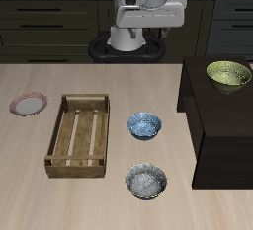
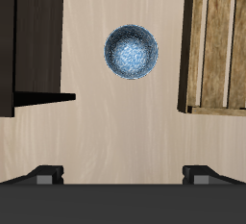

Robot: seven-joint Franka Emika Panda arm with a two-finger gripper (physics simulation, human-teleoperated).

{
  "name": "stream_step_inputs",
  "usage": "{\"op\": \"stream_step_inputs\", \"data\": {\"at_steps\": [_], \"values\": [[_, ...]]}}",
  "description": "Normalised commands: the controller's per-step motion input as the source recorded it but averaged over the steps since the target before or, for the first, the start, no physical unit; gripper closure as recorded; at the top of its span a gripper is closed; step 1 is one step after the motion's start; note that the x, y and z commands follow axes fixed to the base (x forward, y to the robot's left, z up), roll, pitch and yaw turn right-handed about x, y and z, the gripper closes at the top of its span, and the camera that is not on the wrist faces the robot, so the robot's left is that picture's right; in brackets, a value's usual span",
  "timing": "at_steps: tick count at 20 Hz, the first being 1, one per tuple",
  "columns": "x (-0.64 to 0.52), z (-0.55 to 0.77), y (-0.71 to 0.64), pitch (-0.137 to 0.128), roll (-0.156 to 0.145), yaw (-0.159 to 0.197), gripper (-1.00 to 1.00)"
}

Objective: Place the green bowl on the plate

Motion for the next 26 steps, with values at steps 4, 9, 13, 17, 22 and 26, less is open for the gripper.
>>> {"op": "stream_step_inputs", "data": {"at_steps": [4,9,13,17,22,26], "values": [[0.07,0.13,0.33,-0.024,0.021,0.026,-1.0],[0.19,0.1,0.29,0.001,0.002,0.019,-1.0],[0.16,0.12,0.15,0.001,0.0,-0.005,-1.0],[0.09,-0.05,-0.03,0.014,0.004,0.005,-1.0],[0.07,0.19,0.16,-0.024,0.015,0.009,-1.0],[0.14,0.08,0.27,0.011,0.003,-0.004,-1.0]]}}
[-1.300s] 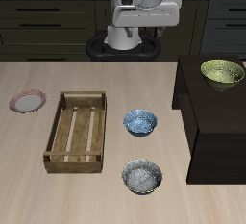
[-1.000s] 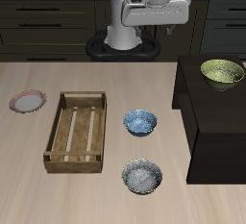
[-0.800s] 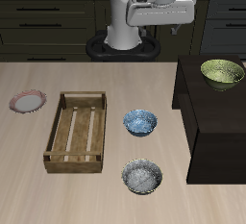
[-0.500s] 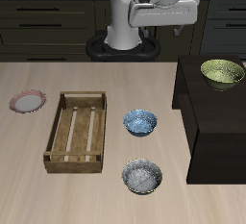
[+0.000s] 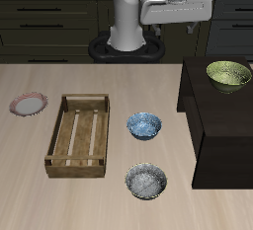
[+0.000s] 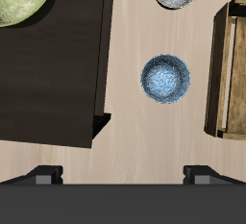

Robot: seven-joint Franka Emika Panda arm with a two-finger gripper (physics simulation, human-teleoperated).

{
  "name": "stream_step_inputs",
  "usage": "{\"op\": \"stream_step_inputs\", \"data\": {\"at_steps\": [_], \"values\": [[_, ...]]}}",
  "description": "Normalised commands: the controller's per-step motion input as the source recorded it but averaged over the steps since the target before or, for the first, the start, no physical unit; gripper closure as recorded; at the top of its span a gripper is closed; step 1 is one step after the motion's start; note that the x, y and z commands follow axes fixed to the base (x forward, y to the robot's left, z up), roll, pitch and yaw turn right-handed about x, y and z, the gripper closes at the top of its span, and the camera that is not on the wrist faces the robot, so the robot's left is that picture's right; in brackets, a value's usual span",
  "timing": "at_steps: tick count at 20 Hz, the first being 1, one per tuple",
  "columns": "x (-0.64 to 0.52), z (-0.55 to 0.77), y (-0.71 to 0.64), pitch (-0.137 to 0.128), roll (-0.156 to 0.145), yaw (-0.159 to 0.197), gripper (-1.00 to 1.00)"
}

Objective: Place the green bowl on the plate

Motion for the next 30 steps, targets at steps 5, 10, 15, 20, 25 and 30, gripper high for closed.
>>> {"op": "stream_step_inputs", "data": {"at_steps": [5,10,15,20,25,30], "values": [[0.19,0.0,0.26,0.004,-0.011,-0.001,-1.0],[0.18,-0.05,0.17,0.02,-0.002,0.013,-1.0],[0.19,-0.06,0.14,0.011,-0.005,0.011,-1.0],[0.15,0.06,0.2,-0.007,-0.008,0.016,-1.0],[0.19,0.03,0.1,-0.005,-0.02,0.004,-1.0],[0.25,0.04,0.16,-0.045,-0.015,0.034,-1.0]]}}
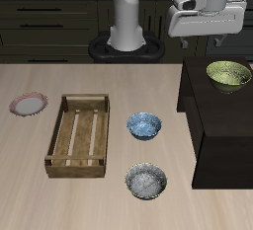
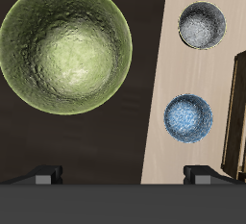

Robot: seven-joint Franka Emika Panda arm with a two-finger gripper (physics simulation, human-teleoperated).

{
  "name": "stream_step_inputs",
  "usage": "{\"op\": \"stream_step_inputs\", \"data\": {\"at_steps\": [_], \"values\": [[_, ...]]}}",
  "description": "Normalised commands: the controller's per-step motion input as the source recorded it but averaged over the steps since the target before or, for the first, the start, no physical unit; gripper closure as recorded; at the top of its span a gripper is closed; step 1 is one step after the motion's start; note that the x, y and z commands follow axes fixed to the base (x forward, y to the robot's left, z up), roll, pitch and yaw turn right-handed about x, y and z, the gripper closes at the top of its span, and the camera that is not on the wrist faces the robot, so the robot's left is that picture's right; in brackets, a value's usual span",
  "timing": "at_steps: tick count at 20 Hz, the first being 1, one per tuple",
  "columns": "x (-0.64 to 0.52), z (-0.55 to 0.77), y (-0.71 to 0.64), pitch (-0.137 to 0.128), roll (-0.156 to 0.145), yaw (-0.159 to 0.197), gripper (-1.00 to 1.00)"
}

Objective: Place the green bowl on the plate

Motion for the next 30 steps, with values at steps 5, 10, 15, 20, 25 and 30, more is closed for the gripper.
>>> {"op": "stream_step_inputs", "data": {"at_steps": [5,10,15,20,25,30], "values": [[0.26,-0.04,0.07,0.01,-0.016,0.01,-1.0],[0.29,-0.03,0.09,-0.012,-0.049,0.017,-1.0],[0.17,-0.07,0.12,-0.006,-0.009,0.016,-1.0],[0.09,-0.16,0.04,0.0,0.008,-0.012,-1.0],[-0.02,-0.39,0.02,0.018,0.051,-0.011,-1.0],[-0.06,-0.26,-0.07,0.025,0.014,-0.011,-1.0]]}}
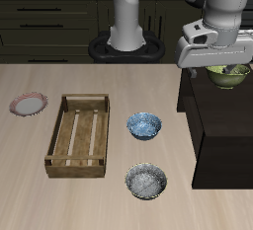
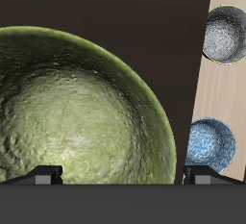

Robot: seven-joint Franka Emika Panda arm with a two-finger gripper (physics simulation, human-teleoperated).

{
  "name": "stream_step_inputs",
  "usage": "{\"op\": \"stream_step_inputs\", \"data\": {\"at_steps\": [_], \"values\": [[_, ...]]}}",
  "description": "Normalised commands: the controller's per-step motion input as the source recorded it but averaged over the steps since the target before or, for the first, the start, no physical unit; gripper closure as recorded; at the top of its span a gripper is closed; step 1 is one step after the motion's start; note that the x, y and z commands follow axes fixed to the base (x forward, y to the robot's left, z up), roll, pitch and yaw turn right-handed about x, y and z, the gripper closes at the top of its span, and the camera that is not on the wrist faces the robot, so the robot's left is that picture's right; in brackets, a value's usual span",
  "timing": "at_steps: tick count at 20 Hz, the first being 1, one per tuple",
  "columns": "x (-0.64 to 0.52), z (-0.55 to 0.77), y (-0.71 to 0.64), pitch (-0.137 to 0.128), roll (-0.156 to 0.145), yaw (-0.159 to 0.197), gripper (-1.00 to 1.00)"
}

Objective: Place the green bowl on the plate

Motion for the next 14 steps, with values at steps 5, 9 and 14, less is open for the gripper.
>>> {"op": "stream_step_inputs", "data": {"at_steps": [5,9,14], "values": [[-0.1,-0.27,-0.14,0.019,0.026,-0.03,1.0],[-0.17,-0.14,-0.18,0.0,0.031,-0.029,1.0],[-0.12,0.03,0.0,-0.009,0.023,-0.017,1.0]]}}
